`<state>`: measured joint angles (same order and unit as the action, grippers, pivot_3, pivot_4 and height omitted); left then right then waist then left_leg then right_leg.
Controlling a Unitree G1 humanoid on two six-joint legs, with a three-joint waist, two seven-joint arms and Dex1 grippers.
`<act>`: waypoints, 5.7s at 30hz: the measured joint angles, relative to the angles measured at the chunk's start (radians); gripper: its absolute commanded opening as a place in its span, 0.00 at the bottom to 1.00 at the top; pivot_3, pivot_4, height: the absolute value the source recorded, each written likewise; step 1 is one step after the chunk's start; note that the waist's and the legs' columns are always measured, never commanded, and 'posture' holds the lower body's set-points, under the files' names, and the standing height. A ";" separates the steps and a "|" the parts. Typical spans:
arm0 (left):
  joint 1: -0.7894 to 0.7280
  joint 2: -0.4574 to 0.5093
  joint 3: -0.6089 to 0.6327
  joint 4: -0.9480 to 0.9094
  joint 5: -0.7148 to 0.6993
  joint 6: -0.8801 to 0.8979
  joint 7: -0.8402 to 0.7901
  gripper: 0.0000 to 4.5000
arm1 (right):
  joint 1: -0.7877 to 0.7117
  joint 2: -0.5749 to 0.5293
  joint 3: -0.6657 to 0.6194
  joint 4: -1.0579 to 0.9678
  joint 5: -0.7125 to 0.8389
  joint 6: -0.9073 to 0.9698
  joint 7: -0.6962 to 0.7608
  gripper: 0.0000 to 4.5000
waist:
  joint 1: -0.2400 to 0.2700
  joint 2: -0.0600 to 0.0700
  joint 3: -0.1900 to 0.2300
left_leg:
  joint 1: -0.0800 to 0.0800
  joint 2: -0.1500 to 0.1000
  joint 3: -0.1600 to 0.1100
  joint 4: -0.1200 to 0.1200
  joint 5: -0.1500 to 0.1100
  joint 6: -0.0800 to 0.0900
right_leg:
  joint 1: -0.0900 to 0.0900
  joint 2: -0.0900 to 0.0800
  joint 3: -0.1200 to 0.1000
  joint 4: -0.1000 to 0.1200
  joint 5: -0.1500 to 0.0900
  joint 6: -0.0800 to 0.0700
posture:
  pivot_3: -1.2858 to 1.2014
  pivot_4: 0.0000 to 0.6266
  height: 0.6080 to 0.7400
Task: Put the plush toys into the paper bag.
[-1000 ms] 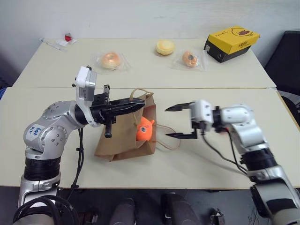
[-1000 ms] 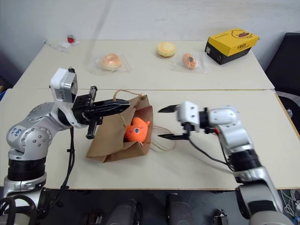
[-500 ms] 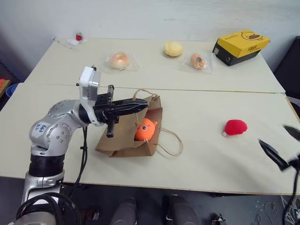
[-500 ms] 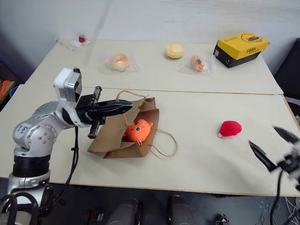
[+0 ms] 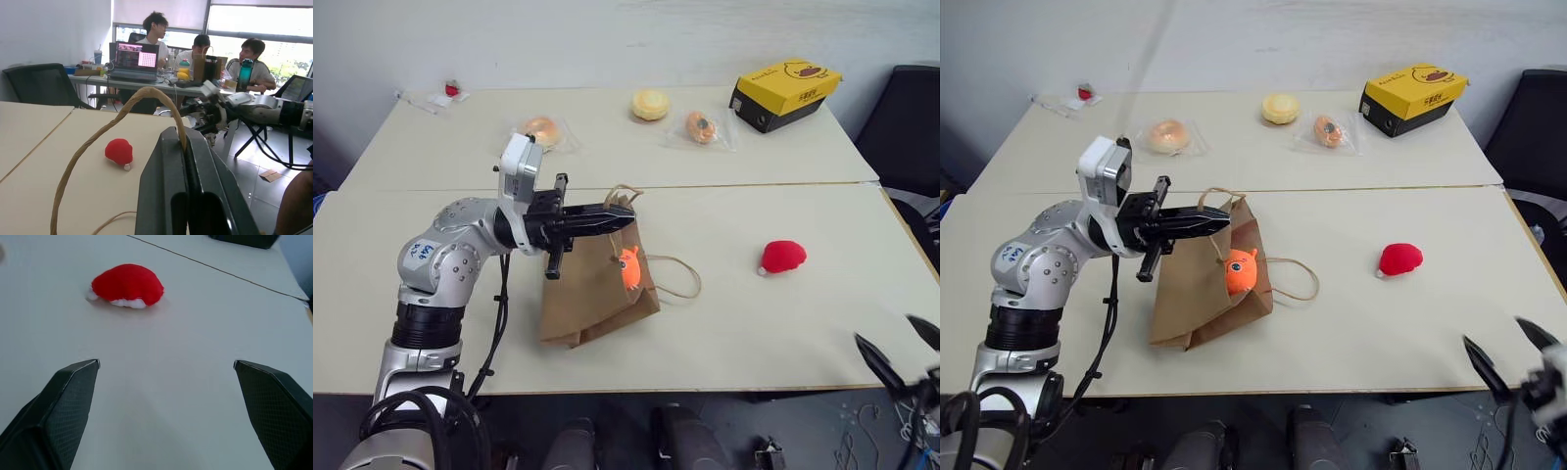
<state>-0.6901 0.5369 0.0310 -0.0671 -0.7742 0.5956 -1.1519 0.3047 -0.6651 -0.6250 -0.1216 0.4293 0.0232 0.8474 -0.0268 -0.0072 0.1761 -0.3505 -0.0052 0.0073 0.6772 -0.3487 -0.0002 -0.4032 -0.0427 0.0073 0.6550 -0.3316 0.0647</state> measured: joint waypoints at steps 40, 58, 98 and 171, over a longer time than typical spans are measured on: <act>0.006 0.057 0.026 -0.083 -0.085 0.122 -0.030 0.00 | -0.800 0.089 0.749 0.072 -0.046 0.223 0.270 0.05 | 0.024 0.000 0.001 | -0.011 0.000 -0.003 0.006 0.000 0.000 | -0.010 0.000 -0.002 0.002 0.000 0.000 | 0.52 0.24 1.00; 0.017 0.066 0.027 -0.119 -0.073 0.131 -0.013 0.00 | -0.949 0.373 1.034 0.222 -0.277 0.168 0.201 0.05 | -0.002 -0.001 0.001 | -0.020 0.000 -0.004 0.007 0.000 0.000 | -0.017 -0.001 -0.005 0.005 0.000 0.000 | 0.52 0.24 1.00; 0.164 0.146 0.078 -0.199 -0.046 0.081 0.036 0.00 | -0.716 0.030 0.670 0.060 -0.013 0.383 0.313 0.99 | -0.001 -0.001 0.001 | -0.021 0.000 -0.002 0.006 0.001 -0.001 | -0.021 0.000 -0.002 0.006 0.000 0.000 | 0.52 0.24 1.00; 0.067 0.061 -0.008 -0.115 -0.005 -0.007 -0.059 0.00 | -0.915 0.501 1.042 0.302 -0.216 0.181 0.068 0.13 | -0.005 -0.003 0.000 | -0.024 0.000 -0.002 0.009 0.002 -0.001 | -0.024 -0.001 -0.002 0.012 0.000 0.000 | 0.52 0.24 1.00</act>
<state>-0.6229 0.5984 0.0231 -0.1818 -0.7791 0.5882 -1.2110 -0.6101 -0.1645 0.4173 0.1801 0.2135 0.2041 0.9149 -0.0317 -0.0098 0.1759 -0.3746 -0.0056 0.0049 0.6860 -0.3470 -0.0015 -0.4275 -0.0434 0.0049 0.6666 -0.3315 0.0647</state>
